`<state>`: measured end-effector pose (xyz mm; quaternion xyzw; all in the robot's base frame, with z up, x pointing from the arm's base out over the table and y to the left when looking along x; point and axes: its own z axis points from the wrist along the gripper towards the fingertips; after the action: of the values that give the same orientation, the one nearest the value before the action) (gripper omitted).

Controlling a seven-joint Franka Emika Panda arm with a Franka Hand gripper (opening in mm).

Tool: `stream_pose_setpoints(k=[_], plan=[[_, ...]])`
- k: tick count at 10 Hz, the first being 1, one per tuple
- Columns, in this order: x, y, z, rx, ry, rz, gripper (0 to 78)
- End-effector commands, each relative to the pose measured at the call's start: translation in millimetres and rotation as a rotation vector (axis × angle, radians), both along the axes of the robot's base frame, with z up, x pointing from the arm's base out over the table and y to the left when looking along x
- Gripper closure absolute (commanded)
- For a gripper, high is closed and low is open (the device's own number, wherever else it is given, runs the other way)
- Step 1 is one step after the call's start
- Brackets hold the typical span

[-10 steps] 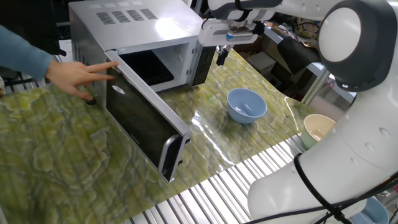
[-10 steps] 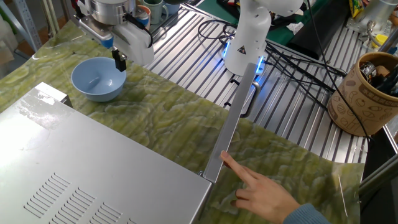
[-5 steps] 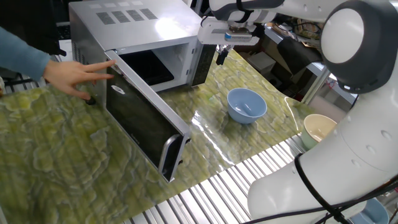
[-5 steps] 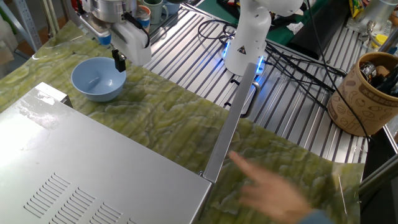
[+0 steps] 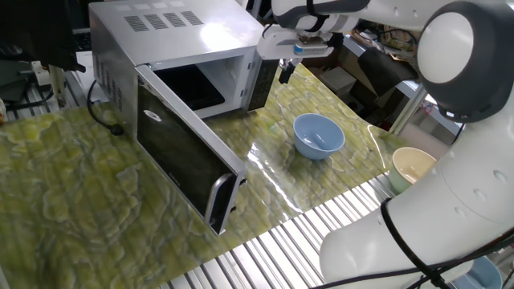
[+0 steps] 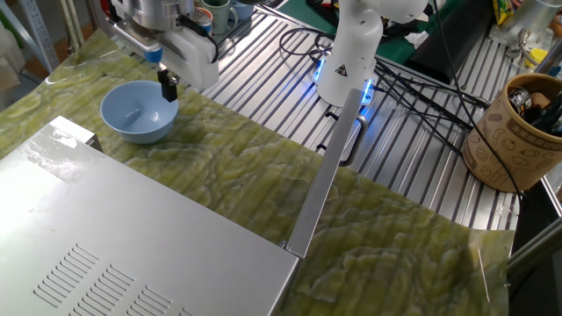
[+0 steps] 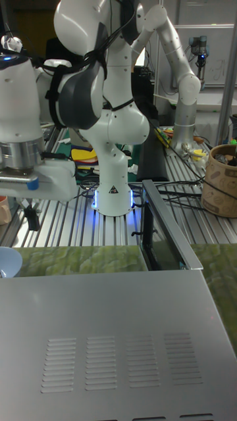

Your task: Put the bowl into the microwave

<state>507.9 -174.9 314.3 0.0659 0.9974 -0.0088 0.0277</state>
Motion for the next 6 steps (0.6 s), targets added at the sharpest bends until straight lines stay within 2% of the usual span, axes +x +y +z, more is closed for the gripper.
stream_pose_setpoints(k=[1,2,3,4,5,6], plan=[[9.9,-31.3,2.4,0.012,0.031,-0.015,76.4],[17.7,-65.0,0.9,-0.009,0.048,-0.029,76.4],[20.1,-81.4,-0.9,-0.009,0.063,-0.024,76.4],[21.0,-87.5,-1.8,-0.009,0.066,-0.023,76.4],[25.3,-112.4,-10.4,-0.002,0.067,-0.025,76.4],[27.1,-119.2,-15.9,-0.002,0.063,-0.03,76.4]])
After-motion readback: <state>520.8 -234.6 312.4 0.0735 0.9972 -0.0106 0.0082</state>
